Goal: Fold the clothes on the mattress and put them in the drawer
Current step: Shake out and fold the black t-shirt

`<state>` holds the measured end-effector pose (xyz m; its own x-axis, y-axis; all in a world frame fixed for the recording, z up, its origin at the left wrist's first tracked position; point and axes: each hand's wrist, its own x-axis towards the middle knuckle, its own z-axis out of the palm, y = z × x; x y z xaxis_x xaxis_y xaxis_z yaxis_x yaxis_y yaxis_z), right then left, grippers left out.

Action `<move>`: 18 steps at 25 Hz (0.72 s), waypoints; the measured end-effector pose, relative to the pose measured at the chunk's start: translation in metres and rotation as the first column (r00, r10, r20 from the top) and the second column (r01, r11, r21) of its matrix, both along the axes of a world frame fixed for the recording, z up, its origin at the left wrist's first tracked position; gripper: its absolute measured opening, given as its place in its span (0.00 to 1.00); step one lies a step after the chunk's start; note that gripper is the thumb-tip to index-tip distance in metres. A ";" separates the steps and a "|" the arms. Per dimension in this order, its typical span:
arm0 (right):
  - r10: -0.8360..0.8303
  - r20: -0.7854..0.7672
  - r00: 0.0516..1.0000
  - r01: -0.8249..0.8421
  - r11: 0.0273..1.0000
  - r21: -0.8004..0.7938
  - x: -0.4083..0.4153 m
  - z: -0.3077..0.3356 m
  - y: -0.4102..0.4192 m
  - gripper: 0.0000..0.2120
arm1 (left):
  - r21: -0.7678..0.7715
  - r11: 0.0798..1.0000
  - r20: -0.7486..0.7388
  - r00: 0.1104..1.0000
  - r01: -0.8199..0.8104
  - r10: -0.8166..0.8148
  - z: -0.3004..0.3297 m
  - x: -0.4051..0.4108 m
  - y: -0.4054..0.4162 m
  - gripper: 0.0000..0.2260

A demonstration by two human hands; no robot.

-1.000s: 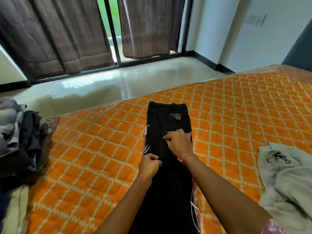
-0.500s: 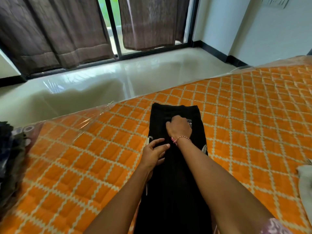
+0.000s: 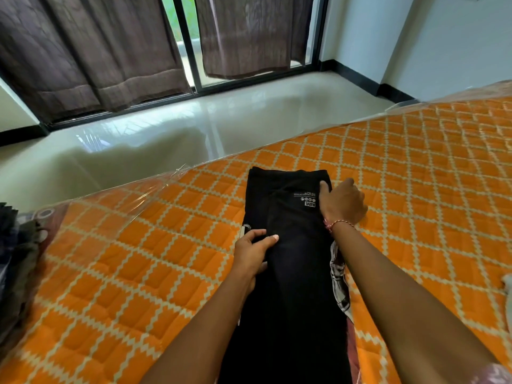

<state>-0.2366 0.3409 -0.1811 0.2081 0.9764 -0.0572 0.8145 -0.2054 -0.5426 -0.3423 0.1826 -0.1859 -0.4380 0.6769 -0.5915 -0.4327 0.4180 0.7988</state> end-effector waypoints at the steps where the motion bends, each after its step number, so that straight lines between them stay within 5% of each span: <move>1: 0.085 -0.042 0.995 -0.087 0.995 -0.038 0.001 -0.001 0.006 0.25 | -0.011 1.000 0.015 1.000 0.001 -0.001 0.002 -0.001 0.000 0.06; 3: 0.158 -0.291 0.944 -0.185 0.981 -0.064 -0.001 0.001 0.024 0.17 | -0.046 0.999 0.044 0.999 -0.006 0.008 0.002 -0.002 0.003 0.07; 5: 0.034 -0.531 0.847 -0.092 0.992 -0.084 0.002 0.000 0.041 0.12 | -0.093 0.996 0.082 0.997 0.001 0.007 0.012 -0.002 0.007 0.05; 7: -0.142 -0.746 0.650 -0.027 0.977 -0.210 0.016 -0.005 0.049 0.09 | -0.190 0.979 -0.177 0.978 0.080 -0.114 0.025 -0.011 0.022 0.06; 9: -0.217 -0.863 0.456 -0.185 0.925 -0.331 0.028 -0.008 0.049 0.10 | -0.326 0.944 -0.647 0.715 0.055 -0.265 0.027 -0.038 0.046 0.18; 11: -0.190 -0.847 0.497 -0.380 0.829 -0.409 0.034 -0.008 0.053 0.13 | -0.305 0.952 -0.725 0.650 -0.006 -0.228 0.026 -0.064 0.066 0.27; 14: -0.067 -0.790 0.609 -0.569 0.657 -0.494 0.032 -0.011 0.062 0.17 | -0.227 0.973 -0.526 0.836 0.041 -0.158 0.019 -0.085 0.087 0.30; 16: -0.072 -0.771 0.633 -0.530 0.685 -0.499 0.027 -0.016 0.062 0.15 | -0.140 0.983 -0.393 0.905 0.115 -0.162 0.021 -0.080 0.100 0.28; 18: -0.094 -0.779 0.620 -0.385 0.828 -0.407 0.022 -0.025 0.057 0.08 | -0.081 0.996 -0.391 0.917 0.048 -0.076 0.018 -0.069 0.112 0.23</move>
